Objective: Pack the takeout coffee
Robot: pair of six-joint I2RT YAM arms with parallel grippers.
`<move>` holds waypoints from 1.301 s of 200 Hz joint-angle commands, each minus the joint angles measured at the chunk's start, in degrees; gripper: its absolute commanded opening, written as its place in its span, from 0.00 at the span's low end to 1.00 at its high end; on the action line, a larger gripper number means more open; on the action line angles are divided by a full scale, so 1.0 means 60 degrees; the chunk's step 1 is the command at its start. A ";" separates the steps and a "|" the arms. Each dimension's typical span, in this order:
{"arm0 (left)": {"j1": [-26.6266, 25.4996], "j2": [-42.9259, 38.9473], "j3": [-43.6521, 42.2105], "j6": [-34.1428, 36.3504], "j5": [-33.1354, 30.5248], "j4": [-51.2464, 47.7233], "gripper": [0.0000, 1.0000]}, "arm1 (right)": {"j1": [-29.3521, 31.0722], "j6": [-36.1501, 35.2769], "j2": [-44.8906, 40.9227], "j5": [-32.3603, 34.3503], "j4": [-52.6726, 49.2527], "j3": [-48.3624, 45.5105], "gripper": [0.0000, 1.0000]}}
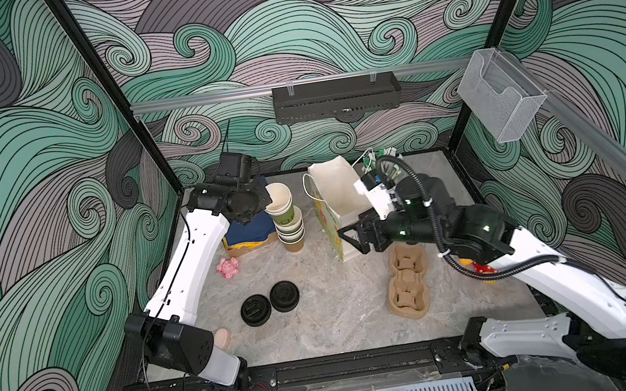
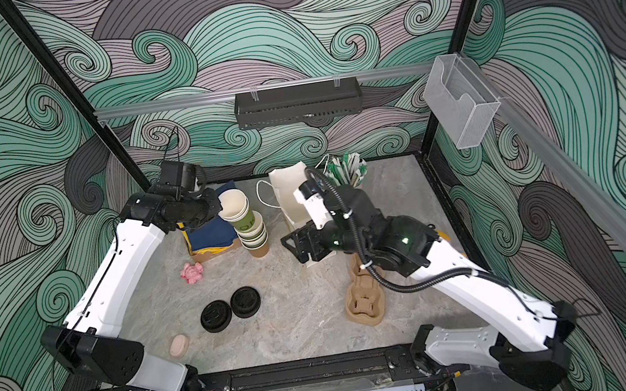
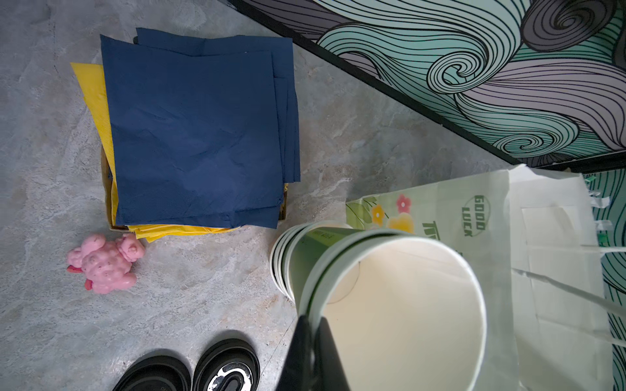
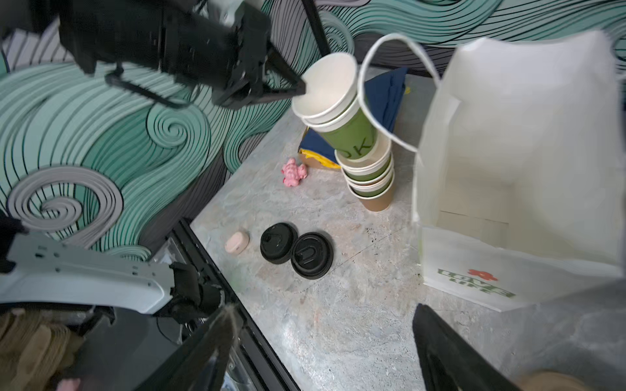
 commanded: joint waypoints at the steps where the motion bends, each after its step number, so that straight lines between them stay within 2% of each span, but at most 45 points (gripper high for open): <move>1: -0.0004 0.0198 0.0117 0.0095 0.0105 -0.0021 0.00 | 0.0791 -0.2828 0.0388 0.0831 0.1384 -0.0342 0.84; 38: -0.0068 0.0272 0.0144 0.0097 0.0215 -0.0162 0.00 | 0.0905 -0.8123 0.0979 0.0017 0.4058 -0.1618 0.85; 61: -0.0083 0.0196 0.0024 0.0035 0.0157 -0.0132 0.00 | 0.0774 -1.0212 0.1816 -0.0260 0.4368 -0.1370 0.88; 88: -0.0077 0.0135 -0.0068 -0.0064 0.0154 -0.0045 0.00 | 0.0439 -1.2051 0.2648 -0.0526 0.4890 -0.1190 0.88; 115: -0.0081 0.0031 -0.0225 -0.0175 0.0074 0.0036 0.00 | 0.0169 -1.2939 0.3393 -0.0382 0.4963 -0.0737 0.88; 131: -0.0072 -0.0043 -0.0364 -0.0217 0.0050 0.0140 0.00 | 0.0130 -1.3050 0.3672 -0.0299 0.5533 -0.0668 0.88; 200: -0.0073 0.0047 -0.0296 -0.0340 0.0109 0.0263 0.00 | -0.0067 -1.3662 0.4771 -0.0105 0.4955 0.0265 0.88; 260: -0.0071 0.0155 -0.0304 -0.0457 0.0179 0.0480 0.00 | 0.0095 -1.4367 0.4192 -0.0195 0.5382 -0.0528 0.86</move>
